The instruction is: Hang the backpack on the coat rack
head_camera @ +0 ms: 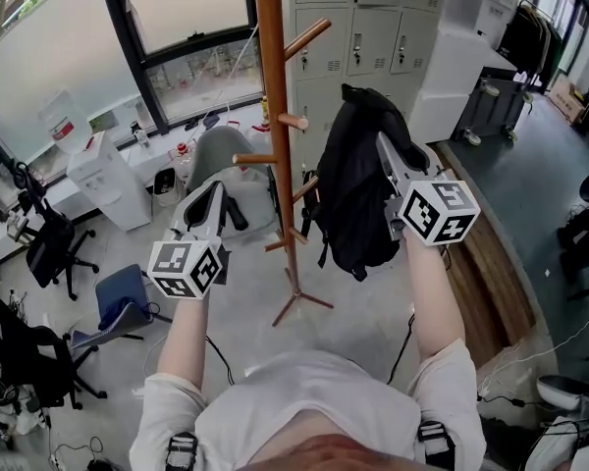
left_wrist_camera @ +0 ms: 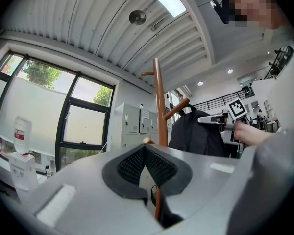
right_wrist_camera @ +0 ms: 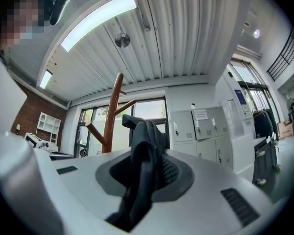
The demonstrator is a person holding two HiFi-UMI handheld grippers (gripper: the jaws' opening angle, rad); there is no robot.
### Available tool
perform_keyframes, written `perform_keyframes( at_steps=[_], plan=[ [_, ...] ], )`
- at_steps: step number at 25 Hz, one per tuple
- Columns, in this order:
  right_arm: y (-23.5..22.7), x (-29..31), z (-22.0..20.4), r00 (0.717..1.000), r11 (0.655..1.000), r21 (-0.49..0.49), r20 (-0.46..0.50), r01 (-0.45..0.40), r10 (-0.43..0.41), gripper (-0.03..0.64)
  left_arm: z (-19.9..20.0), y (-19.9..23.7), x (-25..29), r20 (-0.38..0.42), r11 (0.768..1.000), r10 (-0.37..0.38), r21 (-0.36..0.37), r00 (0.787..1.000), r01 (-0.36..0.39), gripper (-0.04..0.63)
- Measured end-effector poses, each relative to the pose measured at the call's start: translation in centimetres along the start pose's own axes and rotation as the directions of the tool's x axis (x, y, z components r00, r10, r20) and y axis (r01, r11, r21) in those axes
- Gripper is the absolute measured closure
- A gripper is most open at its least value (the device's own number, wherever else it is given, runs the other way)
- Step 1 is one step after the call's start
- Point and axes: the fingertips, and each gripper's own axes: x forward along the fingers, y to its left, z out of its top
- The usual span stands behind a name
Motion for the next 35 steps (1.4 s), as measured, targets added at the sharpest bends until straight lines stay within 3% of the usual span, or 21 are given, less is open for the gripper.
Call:
perform_keyframes(
  at_steps=[4, 12, 23, 28, 35],
  plan=[
    [0.2, 1.8, 2.9, 1.000, 0.999, -0.036, 0.015, -0.012, 0.012, 0.541, 1.6, -0.2, 1.1, 0.007, 1.000, -0.012, 0.027, 1.000, 0.012, 0.588],
    [-2.1, 4.4, 7.3, 0.999, 1.000, 0.024, 0.044, 0.007, -0.008, 0.541, 4.9, -0.5, 3.1, 0.029, 0.995, -0.044, 0.093, 0.999, 0.041, 0.588],
    [-2.0, 7.8, 11.9, 0.996, 0.999, 0.013, 0.079, -0.036, 0.035, 0.541, 6.7, 0.4, 4.0, 0.050, 0.994, -0.037, 0.100, 0.998, 0.032, 0.588],
    [-0.2, 9.1, 11.6, 0.994, 0.997, -0.007, 0.069, -0.080, 0.081, 0.541, 6.9, 0.9, 4.1, 0.053, 0.995, -0.028, 0.096, 0.998, 0.023, 0.588],
    [0.6, 9.7, 7.3, 0.995, 0.995, 0.017, 0.018, -0.094, 0.094, 0.541, 5.4, 1.4, 3.5, 0.037, 0.997, -0.017, 0.075, 0.999, 0.014, 0.588]
  ],
)
